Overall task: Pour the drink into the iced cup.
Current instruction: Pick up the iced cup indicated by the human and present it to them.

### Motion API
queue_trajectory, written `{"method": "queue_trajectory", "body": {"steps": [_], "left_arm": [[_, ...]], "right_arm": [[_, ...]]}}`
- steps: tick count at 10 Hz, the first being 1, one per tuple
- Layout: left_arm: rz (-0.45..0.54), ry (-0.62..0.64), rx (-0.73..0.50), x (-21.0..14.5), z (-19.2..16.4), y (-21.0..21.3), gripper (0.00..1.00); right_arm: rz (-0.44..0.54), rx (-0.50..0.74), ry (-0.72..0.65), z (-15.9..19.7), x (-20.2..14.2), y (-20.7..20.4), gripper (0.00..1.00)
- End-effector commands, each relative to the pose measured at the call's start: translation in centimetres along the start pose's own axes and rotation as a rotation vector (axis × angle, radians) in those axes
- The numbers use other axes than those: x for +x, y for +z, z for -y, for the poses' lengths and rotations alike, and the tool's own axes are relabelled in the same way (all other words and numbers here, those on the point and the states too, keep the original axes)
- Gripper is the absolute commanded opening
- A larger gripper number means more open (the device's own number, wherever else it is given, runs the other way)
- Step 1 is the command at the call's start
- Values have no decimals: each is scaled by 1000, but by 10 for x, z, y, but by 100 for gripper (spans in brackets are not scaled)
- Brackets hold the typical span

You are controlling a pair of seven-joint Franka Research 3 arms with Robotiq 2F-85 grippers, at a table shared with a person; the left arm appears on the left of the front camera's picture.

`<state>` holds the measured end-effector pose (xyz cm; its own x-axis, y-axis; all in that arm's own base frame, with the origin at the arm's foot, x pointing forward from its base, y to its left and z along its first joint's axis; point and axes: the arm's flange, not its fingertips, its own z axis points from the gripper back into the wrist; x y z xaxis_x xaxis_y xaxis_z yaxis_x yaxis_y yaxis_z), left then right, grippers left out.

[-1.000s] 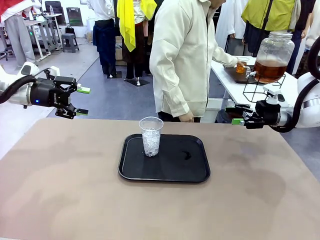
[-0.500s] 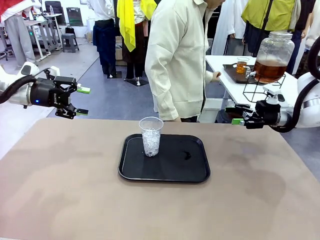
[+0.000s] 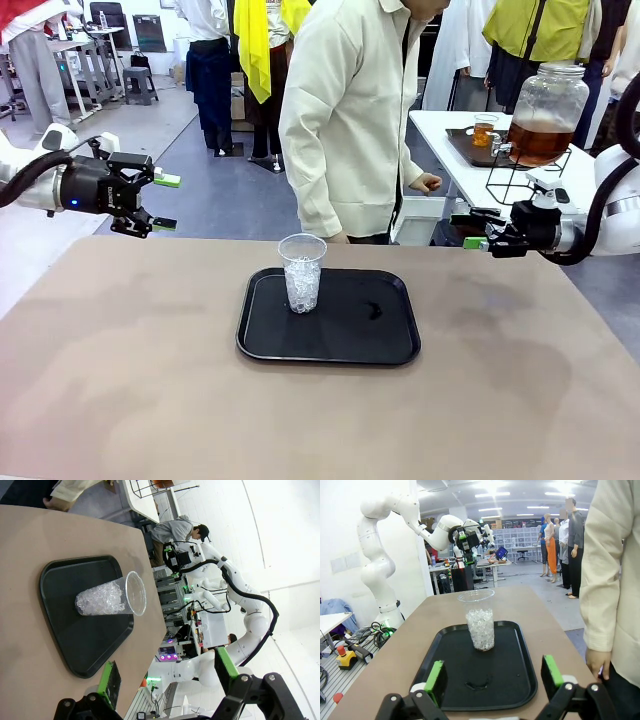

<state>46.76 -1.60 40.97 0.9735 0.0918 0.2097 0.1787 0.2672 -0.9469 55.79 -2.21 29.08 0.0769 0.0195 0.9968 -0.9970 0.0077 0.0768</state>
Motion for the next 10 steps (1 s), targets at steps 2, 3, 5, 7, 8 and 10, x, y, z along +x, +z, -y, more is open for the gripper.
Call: {"method": "queue_trajectory", "body": {"steps": [2, 3, 5, 7, 8, 10], "left_arm": [[0, 6, -2, 0, 1, 0, 100], [0, 6, -2, 0, 1, 0, 100], [0, 6, -2, 0, 1, 0, 100], [0, 6, -2, 0, 1, 0, 100], [0, 6, -2, 0, 1, 0, 100], [0, 6, -2, 0, 1, 0, 100]], "right_arm": [[-1, 2, -2, 0, 2, -1, 100], [-1, 2, -2, 0, 2, -1, 100], [-1, 2, -2, 0, 2, -1, 100], [-1, 2, -2, 0, 2, -1, 100], [-1, 2, -2, 0, 2, -1, 100], [-1, 2, -2, 0, 2, -1, 100]]}}
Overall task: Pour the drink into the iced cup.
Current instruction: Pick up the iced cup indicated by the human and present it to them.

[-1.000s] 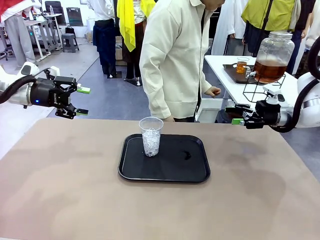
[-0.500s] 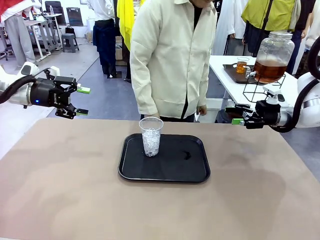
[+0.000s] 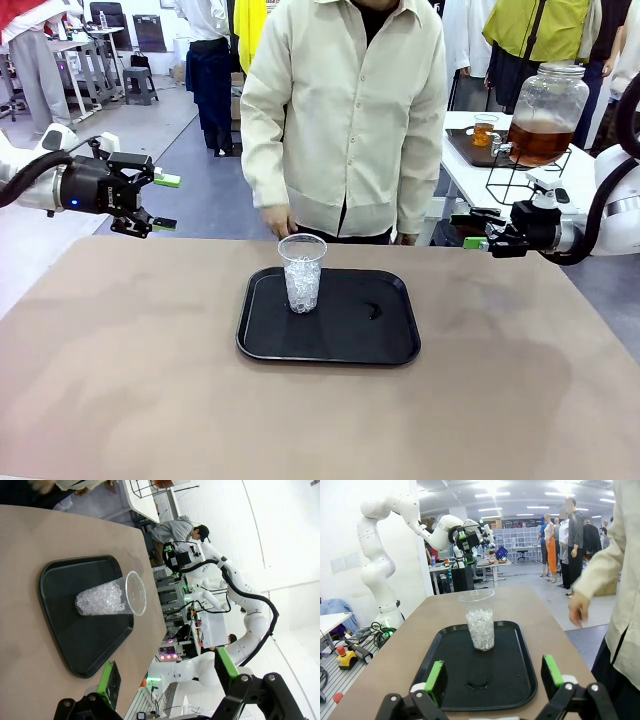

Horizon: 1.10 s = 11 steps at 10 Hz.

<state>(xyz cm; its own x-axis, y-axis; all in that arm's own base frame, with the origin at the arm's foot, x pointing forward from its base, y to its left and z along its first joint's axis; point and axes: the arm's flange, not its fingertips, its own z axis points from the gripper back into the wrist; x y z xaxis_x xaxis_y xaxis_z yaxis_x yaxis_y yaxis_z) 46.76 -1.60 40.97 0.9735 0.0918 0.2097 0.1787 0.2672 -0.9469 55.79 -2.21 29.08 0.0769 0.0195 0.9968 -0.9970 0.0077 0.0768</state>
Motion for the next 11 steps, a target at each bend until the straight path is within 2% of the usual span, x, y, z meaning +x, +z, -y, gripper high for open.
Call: {"method": "queue_trajectory", "body": {"steps": [1, 11], "left_arm": [[0, 6, -2, 0, 1, 0, 100], [0, 6, -2, 0, 1, 0, 100]], "right_arm": [[-1, 2, -2, 0, 2, -1, 100], [-1, 2, -2, 0, 2, -1, 100]]}}
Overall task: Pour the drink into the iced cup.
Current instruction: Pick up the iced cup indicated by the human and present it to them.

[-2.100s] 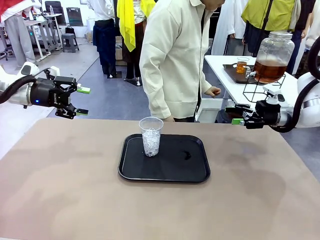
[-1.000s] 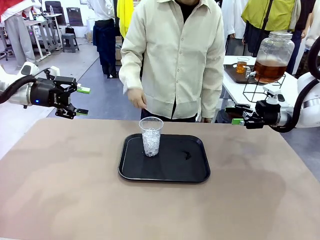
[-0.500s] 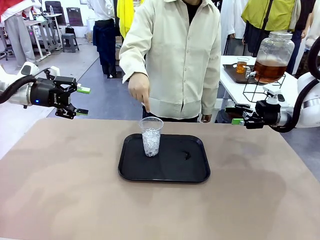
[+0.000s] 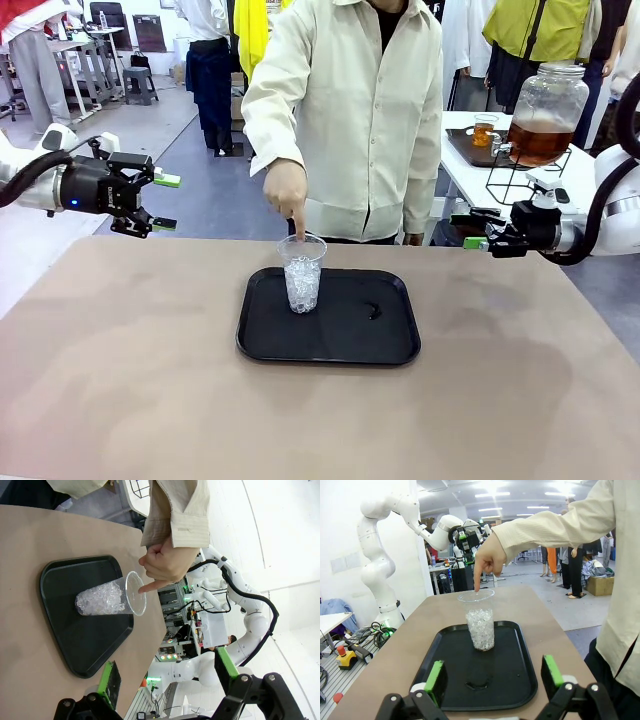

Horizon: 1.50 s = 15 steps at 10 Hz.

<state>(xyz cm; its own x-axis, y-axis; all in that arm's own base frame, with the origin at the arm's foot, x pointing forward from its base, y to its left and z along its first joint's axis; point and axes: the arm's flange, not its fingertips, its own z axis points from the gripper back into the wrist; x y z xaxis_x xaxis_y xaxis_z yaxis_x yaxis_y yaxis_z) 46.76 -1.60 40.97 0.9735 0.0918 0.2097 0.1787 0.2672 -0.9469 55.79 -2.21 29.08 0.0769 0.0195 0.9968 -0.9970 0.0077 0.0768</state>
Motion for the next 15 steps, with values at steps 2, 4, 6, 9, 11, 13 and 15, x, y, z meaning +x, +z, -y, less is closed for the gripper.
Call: {"method": "queue_trajectory", "body": {"steps": [2, 4, 6, 9, 11, 13, 15], "left_arm": [[0, 6, -2, 0, 1, 0, 100], [0, 6, -2, 0, 1, 0, 100], [-2, -106, 15, 6, 2, 1, 100], [-13, -500, 30, 16, 8, 0, 100], [-9, -672, 65, 14, 7, -3, 100], [-87, -719, -2, 10, 5, -3, 100], [-33, -672, 52, 16, 14, -1, 100]], "right_arm": [[-1, 2, -2, 0, 2, -1, 100], [-1, 2, -2, 0, 2, -1, 100], [-1, 2, -2, 0, 2, -1, 100], [-1, 2, -2, 0, 2, -1, 100], [-1, 2, -2, 0, 2, -1, 100], [-1, 2, -2, 0, 2, -1, 100], [-1, 2, -2, 0, 2, -1, 100]]}}
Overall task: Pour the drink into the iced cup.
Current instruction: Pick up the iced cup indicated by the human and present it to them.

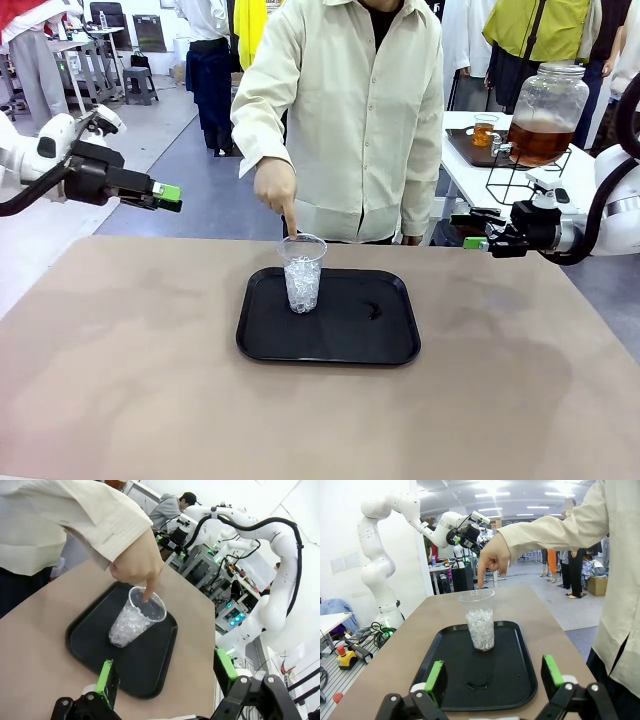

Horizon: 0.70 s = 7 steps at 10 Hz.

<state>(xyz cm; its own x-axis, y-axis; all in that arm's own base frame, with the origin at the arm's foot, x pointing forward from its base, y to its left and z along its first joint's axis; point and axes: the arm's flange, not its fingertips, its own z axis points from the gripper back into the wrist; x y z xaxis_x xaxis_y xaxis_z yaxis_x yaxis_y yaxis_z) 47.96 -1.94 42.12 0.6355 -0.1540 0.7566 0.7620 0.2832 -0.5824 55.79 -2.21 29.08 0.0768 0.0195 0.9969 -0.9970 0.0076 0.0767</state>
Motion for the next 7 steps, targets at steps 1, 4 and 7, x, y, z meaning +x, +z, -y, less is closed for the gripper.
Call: {"method": "queue_trajectory", "body": {"steps": [1, 4, 7], "left_arm": [[6, 30, 15, 4, 2, 2, 100], [-14, -159, 15, -5, -6, -7, 100], [-15, -419, 30, -19, -26, -20, 100]], "right_arm": [[-1, 2, -2, 0, 2, -1, 100], [-1, 2, -2, 0, 2, -1, 100], [-1, 2, -2, 0, 2, -1, 100]]}}
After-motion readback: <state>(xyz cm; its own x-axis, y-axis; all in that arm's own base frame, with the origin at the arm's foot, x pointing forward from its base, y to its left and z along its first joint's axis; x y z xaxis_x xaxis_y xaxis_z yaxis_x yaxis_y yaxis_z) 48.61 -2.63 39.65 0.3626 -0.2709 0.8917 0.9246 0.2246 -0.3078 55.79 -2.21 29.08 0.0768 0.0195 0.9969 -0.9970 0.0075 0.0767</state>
